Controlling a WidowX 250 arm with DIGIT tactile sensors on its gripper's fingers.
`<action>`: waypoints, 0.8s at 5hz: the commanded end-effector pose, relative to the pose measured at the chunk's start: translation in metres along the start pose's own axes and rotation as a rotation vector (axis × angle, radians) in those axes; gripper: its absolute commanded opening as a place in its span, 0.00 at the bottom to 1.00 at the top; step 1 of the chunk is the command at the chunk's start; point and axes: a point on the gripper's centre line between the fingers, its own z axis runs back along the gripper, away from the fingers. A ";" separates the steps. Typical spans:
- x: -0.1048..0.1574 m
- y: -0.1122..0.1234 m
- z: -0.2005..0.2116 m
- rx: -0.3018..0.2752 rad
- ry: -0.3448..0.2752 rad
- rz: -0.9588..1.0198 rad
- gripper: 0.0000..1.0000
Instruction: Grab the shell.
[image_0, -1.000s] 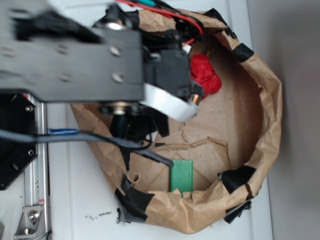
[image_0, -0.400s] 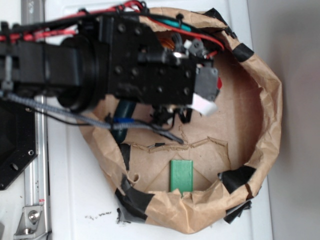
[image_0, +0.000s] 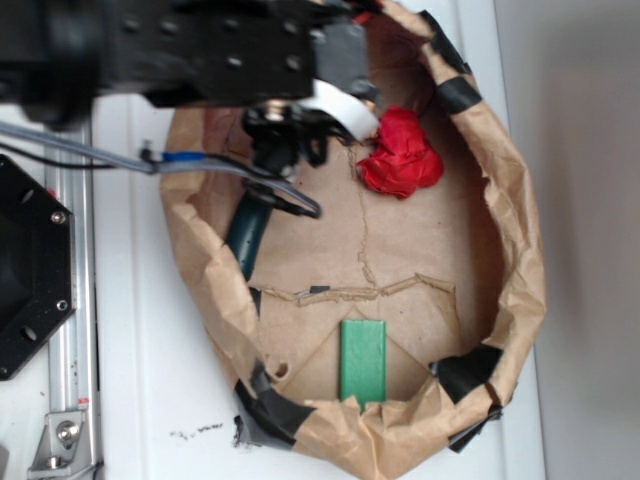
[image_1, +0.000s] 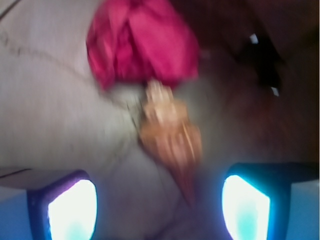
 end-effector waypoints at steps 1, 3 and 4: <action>-0.013 0.009 0.022 0.039 -0.038 0.026 1.00; 0.010 0.002 -0.007 -0.019 -0.026 0.021 1.00; 0.014 -0.007 -0.021 -0.047 -0.002 -0.008 1.00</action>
